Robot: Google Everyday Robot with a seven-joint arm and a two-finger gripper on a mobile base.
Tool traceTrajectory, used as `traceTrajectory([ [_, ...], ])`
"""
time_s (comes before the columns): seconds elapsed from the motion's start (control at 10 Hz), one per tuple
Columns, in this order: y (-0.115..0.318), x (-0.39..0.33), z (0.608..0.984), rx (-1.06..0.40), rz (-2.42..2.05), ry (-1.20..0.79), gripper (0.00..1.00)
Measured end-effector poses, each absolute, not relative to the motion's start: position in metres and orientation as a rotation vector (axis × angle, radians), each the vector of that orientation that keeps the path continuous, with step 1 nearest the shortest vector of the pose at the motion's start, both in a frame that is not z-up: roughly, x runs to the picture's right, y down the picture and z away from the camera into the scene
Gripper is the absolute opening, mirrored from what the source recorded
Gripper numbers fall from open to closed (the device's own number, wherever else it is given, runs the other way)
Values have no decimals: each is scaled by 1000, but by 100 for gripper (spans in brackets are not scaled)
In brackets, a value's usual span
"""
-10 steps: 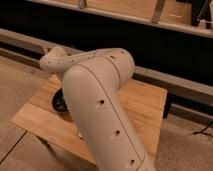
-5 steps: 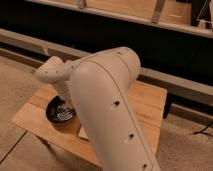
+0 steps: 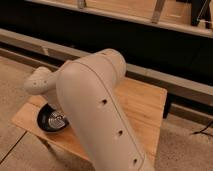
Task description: Drag the ceramic bowl in a circle
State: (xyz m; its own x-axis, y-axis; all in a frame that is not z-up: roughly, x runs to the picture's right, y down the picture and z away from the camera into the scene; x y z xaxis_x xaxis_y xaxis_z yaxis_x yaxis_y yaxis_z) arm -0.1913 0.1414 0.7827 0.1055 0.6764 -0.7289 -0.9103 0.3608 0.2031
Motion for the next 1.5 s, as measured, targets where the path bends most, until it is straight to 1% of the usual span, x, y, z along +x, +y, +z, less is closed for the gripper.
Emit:
traceTrajectory([
  [0.2, 134, -215, 791, -299, 1142, 854, 0],
  [0.5, 107, -241, 804, -237, 1101, 848, 0],
  [0.9, 56, -232, 819, -183, 1165, 872, 0],
  [1.1, 41, -223, 827, -238, 1254, 852, 0],
  [1.4, 23, -206, 832, -382, 1404, 784, 0],
  [1.5, 19, -198, 832, -408, 1437, 771, 0],
])
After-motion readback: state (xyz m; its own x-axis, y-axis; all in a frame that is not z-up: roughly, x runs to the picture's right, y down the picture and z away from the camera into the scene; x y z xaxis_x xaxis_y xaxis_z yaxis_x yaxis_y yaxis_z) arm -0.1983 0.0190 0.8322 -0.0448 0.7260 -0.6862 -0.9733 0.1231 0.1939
